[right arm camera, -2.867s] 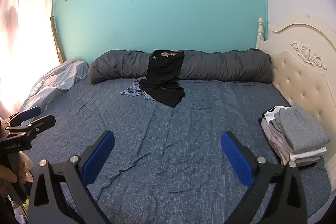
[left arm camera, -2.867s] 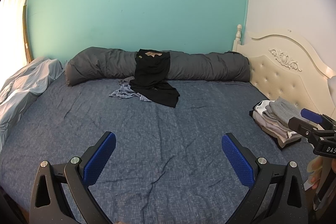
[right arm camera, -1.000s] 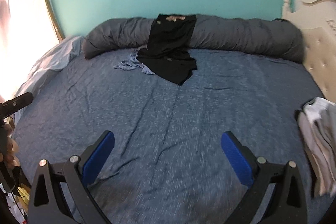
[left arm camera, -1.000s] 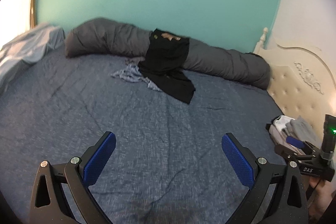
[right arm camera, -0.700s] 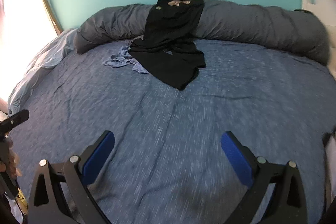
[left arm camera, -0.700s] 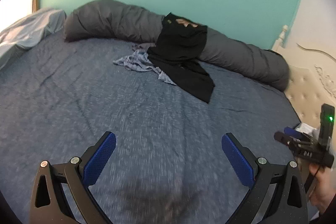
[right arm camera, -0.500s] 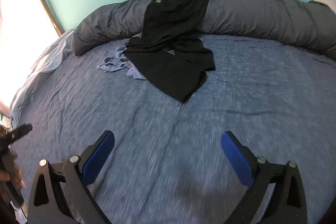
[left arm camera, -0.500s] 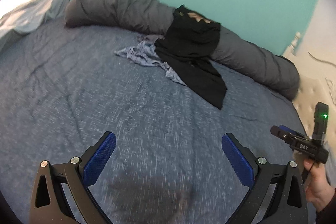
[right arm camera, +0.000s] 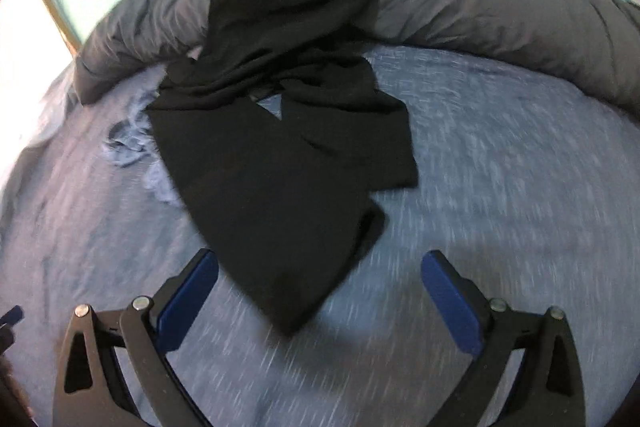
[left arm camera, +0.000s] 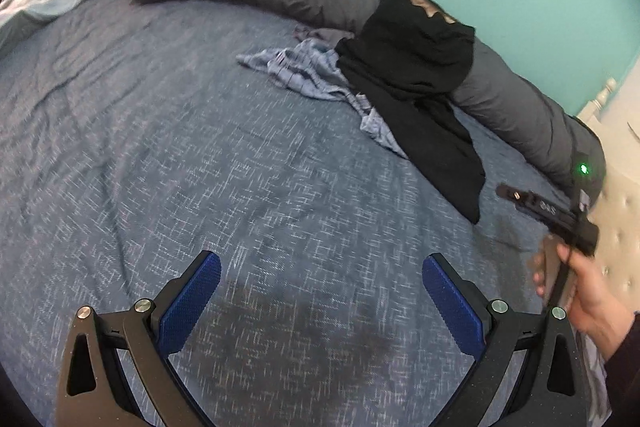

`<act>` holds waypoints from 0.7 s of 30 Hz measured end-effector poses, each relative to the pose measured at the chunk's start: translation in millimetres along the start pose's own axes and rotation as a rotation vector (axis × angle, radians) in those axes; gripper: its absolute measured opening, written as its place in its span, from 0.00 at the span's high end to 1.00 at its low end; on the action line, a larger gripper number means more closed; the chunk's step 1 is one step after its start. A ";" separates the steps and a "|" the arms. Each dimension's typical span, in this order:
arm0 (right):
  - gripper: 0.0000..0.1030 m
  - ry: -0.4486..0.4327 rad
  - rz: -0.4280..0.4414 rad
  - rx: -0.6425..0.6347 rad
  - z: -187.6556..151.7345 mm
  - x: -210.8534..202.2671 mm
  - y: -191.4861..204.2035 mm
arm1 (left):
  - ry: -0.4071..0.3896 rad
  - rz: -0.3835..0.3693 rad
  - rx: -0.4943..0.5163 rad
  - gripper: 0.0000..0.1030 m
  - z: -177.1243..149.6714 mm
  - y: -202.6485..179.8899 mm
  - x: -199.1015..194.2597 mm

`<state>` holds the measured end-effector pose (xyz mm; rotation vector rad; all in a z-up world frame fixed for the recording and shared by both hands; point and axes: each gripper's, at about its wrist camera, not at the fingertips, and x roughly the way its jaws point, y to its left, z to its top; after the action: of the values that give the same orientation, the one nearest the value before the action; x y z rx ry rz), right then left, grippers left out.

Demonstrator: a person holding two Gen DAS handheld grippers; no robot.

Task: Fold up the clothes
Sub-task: 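Reach the right tool to the black trousers and close on the waistband, then pull the black trousers off the bolster onto the sheet with the right tool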

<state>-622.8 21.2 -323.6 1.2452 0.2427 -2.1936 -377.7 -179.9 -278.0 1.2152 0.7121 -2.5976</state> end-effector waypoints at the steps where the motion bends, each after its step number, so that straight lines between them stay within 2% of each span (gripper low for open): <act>1: 0.01 0.010 -0.010 -0.014 5.4 8.4 0.0 | 0.004 -0.003 0.000 0.00 1.0 2.1 3.1; 6: 0.01 0.003 -0.073 -0.074 29.1 42.5 -3.4 | 0.002 0.007 0.035 0.00 3.5 13.7 13.2; 9: 0.02 0.055 -0.103 -0.102 32.7 66.7 -6.9 | 0.001 0.011 0.031 0.00 0.9 21.9 16.7; 10: 0.02 0.045 -0.101 -0.111 32.8 68.4 -5.9 | 0.000 0.008 0.029 0.00 0.4 23.4 17.6; 13: 0.11 0.040 -0.083 -0.130 30.3 72.3 -4.5 | -0.002 -0.002 0.031 0.00 -2.9 26.3 19.5; 14: 0.19 0.040 -0.078 -0.145 29.2 71.2 -3.3 | -0.002 0.002 0.036 0.00 -5.0 27.0 19.9; 15: 0.35 0.036 -0.063 -0.159 28.7 69.1 -2.2 | -0.002 0.003 0.040 0.00 -6.5 26.8 20.5; 16: 0.42 0.033 -0.047 -0.170 28.3 65.8 -1.3 | -0.002 0.002 0.039 0.00 -7.7 27.2 21.0; 18: 0.80 0.033 -0.031 -0.170 27.8 59.6 -0.8 | -0.003 -0.001 0.035 0.00 -11.0 28.0 20.5; 19: 0.86 0.030 -0.024 -0.166 27.3 55.9 0.1 | -0.005 -0.004 0.031 0.00 -13.2 28.0 19.1; 21: 0.89 0.014 -0.018 -0.174 25.7 45.2 6.8 | -0.008 -0.009 0.025 0.00 -17.5 28.0 16.5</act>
<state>-654.6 -13.8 -346.3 1.1664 0.4423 -2.1296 -366.5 -195.0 -309.8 1.2112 0.6875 -2.6248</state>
